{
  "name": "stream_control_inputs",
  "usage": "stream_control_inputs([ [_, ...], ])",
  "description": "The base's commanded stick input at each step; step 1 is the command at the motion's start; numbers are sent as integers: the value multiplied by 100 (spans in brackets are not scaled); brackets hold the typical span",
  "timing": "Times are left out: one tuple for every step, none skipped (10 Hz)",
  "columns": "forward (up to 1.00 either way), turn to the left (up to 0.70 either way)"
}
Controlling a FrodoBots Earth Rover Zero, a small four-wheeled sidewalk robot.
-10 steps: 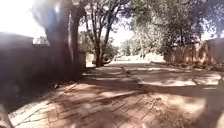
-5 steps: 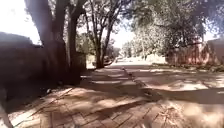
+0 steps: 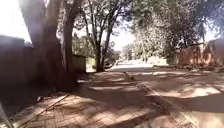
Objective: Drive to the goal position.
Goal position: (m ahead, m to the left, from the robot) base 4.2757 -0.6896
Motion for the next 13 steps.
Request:
stream_control_inputs([
  [70, 0],
  [70, 0],
  [70, 0],
  [70, 0],
  [70, -14],
  [70, -29],
  [70, -35],
  [70, -25],
  [70, -4],
  [70, 0],
  [70, 0],
  [70, 0],
  [70, 0],
])
